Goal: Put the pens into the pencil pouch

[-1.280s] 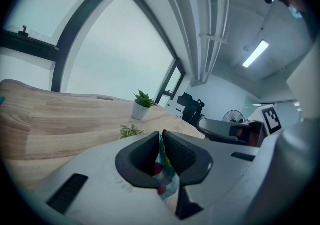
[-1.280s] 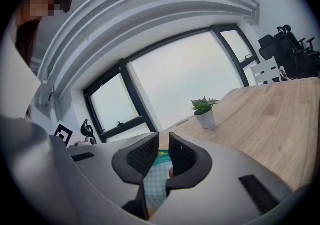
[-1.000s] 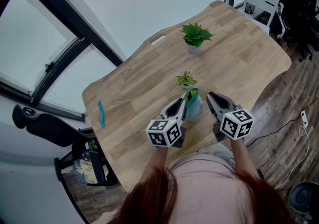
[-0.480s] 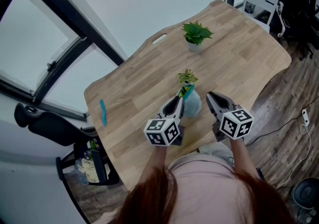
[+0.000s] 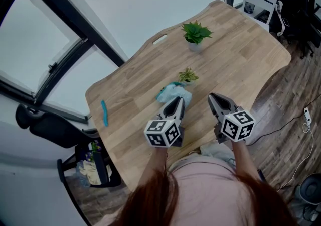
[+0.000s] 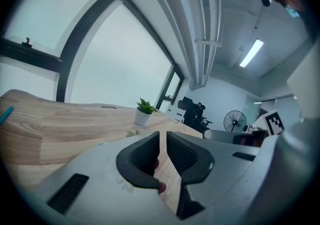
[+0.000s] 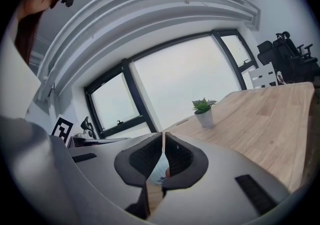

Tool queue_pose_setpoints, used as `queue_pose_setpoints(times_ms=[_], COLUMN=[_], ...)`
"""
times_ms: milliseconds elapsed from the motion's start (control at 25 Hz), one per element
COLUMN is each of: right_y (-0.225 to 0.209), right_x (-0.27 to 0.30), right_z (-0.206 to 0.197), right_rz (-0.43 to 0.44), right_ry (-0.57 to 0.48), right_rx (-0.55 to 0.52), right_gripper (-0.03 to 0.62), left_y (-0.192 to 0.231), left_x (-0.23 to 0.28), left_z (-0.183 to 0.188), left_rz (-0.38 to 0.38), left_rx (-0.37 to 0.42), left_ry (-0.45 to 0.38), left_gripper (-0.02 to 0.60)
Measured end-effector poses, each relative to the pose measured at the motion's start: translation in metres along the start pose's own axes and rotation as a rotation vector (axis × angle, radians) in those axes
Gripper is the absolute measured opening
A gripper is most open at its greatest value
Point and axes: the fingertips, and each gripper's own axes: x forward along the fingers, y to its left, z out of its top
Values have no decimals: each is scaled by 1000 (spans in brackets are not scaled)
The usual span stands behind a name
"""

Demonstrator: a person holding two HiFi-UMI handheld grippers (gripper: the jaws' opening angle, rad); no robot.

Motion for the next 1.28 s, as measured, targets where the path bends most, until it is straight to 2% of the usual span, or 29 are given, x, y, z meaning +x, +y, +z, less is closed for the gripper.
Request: queue_pose_setpoints(times_ms=[600, 840, 1080, 1280], right_y=[39, 57, 74, 79], right_x=[-38, -57, -76, -89], right_z=[11, 19, 27, 35], right_rz=[-77, -105, -115, -121], right_ry=[-48, -92, -124, -150], right_rx=[-194, -214, -258, -284], right_gripper=[0, 0, 0, 0], left_y=[-25, -37, -56, -71], left_x=[-55, -80, -98, -109], left_z=[17, 18, 21, 19], left_rz=[-9, -28, -28, -27], left_rx=[82, 145, 247, 264], left_ry=[-86, -99, -101, -112], left_gripper=[5, 3, 2, 2])
